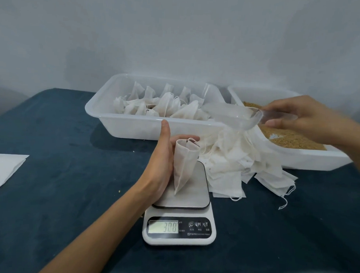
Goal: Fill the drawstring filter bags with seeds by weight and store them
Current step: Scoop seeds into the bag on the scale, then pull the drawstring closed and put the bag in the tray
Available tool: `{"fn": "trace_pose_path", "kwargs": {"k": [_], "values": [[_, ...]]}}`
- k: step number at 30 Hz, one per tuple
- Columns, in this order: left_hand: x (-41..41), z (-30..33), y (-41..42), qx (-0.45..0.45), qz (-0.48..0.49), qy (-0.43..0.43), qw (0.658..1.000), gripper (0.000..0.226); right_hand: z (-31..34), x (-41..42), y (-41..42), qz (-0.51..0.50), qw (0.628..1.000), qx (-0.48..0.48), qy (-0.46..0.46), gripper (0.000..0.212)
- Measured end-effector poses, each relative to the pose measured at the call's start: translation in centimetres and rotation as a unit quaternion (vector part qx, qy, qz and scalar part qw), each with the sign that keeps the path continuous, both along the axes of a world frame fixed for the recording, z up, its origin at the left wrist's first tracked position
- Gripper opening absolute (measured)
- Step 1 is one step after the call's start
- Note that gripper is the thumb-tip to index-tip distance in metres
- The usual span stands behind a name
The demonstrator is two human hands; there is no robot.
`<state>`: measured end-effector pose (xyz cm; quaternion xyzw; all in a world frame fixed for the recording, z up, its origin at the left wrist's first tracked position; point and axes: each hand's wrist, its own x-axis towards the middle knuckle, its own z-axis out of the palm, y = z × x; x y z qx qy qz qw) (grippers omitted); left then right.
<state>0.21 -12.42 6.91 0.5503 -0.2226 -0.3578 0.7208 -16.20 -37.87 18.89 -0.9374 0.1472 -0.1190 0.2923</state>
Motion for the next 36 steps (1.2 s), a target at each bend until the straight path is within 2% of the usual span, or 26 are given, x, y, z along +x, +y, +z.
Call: {"fn": "trace_pose_path", "kwargs": {"k": [2,5,8,10,14,16,19,24,27,29,32,34,36], "values": [[0.1,-0.2,0.0,-0.003,-0.004,-0.001,1.0,0.084,-0.7,-0.3,-1.9,-0.05,0.998,0.017,-0.017,0.022],[0.4,-0.6,-0.2,0.001,-0.01,-0.027,1.0,0.059,-2.6,-0.5,-5.5,-0.191,0.981,-0.021,-0.015,0.012],[0.7,-1.6,-0.2,0.008,-0.015,-0.085,0.996,0.039,-4.7,-0.2,-9.0,-0.313,0.946,-0.065,0.056,0.027],[0.7,-2.0,-0.2,0.014,-0.017,-0.128,0.992,0.034,-6.0,0.2,-10.6,-0.353,0.923,-0.09,0.126,0.03],[0.5,-1.6,-0.2,-0.006,-0.008,-0.121,0.993,0.035,-8.6,0.6,-12.6,-0.357,0.897,-0.138,0.221,0.021],[0.3,-0.8,-0.2,-0.02,0.001,-0.087,0.996,0.035,-9.1,0.9,-13.1,-0.352,0.893,-0.154,0.233,0.032],[0.3,0.1,0.0,-0.069,0.004,-0.027,0.997,0.038,-9.3,1.3,-13.3,-0.366,0.881,-0.17,0.246,0.03],[0.9,0.7,0.8,-0.093,0.012,-0.013,0.995,0.037,-8.7,1.4,-11.4,-0.374,0.867,-0.201,0.26,0.031],[1.2,1.1,1.0,-0.127,0.02,-0.007,0.992,0.033,-7.5,1.9,-9.2,-0.377,0.868,-0.268,0.178,0.018],[1.6,1.5,1.1,-0.138,0.038,-0.004,0.99,0.032,-6.6,2.7,-6.7,-0.358,0.885,-0.295,0.037,0.02],[2.9,2.7,0.9,-0.137,0.081,0.02,0.987,0.034,-6.4,3.8,-0.8,-0.262,0.923,-0.217,-0.181,0.02],[4.5,4.0,0.6,-0.127,0.118,0.035,0.984,0.037,-7.1,4.6,3.1,-0.203,0.935,-0.158,-0.244,0.018],[6.5,5.7,0.0,-0.11,0.149,0.012,0.983,0.039,-8.3,5.2,5.7,-0.161,0.944,-0.116,-0.262,0.016]]}}
